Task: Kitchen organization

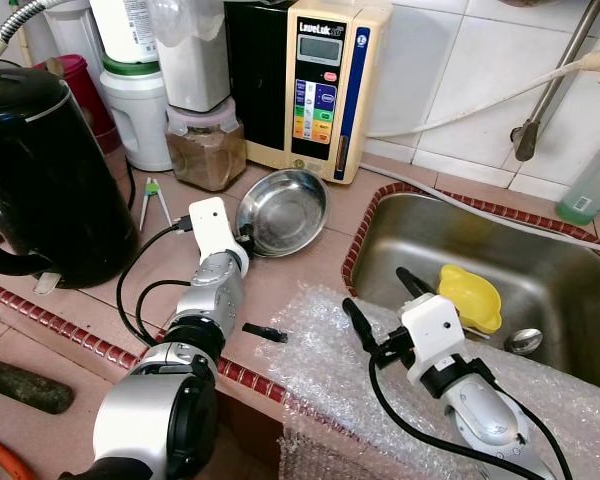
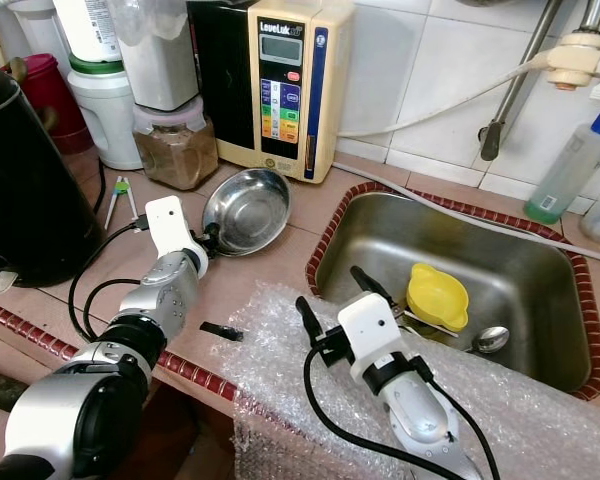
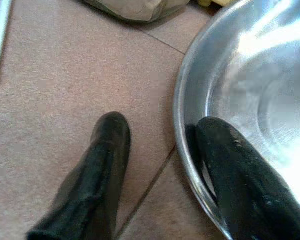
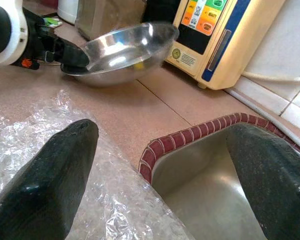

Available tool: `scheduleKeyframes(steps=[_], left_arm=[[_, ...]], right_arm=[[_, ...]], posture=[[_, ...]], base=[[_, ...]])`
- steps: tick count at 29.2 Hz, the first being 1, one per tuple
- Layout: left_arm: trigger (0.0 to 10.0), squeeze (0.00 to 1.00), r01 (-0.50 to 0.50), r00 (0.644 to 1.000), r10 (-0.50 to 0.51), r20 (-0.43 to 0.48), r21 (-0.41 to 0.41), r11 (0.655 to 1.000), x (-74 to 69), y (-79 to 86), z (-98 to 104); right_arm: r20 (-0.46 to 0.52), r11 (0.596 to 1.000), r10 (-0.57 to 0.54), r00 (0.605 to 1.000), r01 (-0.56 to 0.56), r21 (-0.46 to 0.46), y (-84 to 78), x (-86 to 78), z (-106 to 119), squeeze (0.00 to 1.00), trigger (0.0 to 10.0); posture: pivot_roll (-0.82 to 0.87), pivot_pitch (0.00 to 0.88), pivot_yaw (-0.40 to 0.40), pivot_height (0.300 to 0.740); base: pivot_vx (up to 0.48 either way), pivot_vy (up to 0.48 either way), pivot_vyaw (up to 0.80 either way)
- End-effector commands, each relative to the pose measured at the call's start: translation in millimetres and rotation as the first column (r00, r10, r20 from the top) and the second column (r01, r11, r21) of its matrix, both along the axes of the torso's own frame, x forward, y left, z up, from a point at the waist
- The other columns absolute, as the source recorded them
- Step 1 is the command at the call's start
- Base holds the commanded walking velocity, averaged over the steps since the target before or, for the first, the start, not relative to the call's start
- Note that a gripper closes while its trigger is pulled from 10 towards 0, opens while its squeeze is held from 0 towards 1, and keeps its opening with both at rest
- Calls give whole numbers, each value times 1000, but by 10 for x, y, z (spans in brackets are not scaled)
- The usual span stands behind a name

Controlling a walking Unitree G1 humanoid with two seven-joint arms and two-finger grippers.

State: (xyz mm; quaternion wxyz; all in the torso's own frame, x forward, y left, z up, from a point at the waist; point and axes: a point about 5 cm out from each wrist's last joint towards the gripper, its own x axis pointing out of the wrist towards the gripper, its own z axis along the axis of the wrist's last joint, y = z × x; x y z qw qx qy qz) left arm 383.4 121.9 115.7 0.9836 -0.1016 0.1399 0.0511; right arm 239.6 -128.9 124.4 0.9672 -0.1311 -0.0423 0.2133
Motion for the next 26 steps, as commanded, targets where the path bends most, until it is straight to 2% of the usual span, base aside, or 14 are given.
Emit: scheduleKeyframes(steps=[1, 4, 7, 16, 18, 23, 26], left_arm=[[0, 0, 15, 1000, -15, -23, 21, 1000, -34, 8, -68], [0, 0, 0, 999, 0, -49, 17, 1000, -96, 47, -172], [0, 0, -8, 999, 9, -41, 25, 1000, -110, 67, -176], [0, 0, -32, 994, 23, 105, 85, 996, -95, 139, 7], [0, 0, -17, 984, -6, 178, 130, 991, -107, 120, 86], [0, 0, 6, 977, -37, 210, 142, 990, -150, 72, 83], [0, 0, 54, 965, -89, 246, 145, 988, -213, 7, 66]], right_arm=[[8, 1000, -4, 1000, 4, -1, -24, 20, 14, 761, 10000], [10, 1000, -1, 1000, 1, 0, -18, 33, 19, 765, 10000], [11, 1000, 2, 1000, -2, 0, -16, 40, 19, 761, 10000], [15, 1000, 12, 1000, -12, -3, -5, 78, 18, 761, 10000], [17, 1000, 17, 1000, -17, -2, 4, 92, 20, 761, 10000], [18, 1000, 20, 1000, -20, -1, 9, 98, 20, 761, 10000], [18, 1000, 21, 1000, -21, 0, 11, 104, 16, 757, 10000]], posture=[[43, 0, 2, 740], [49, 0, -1, 740], [54, 0, -3, 740], [68, 0, -12, 740], [71, 0, -14, 740], [74, 0, -14, 740], [75, 0, -14, 740]], base=[[0, 0, 0], [0, 0, 0], [0, 0, 0], [0, 0, 0], [0, 0, 0], [0, 0, 0], [0, 0, 0]])
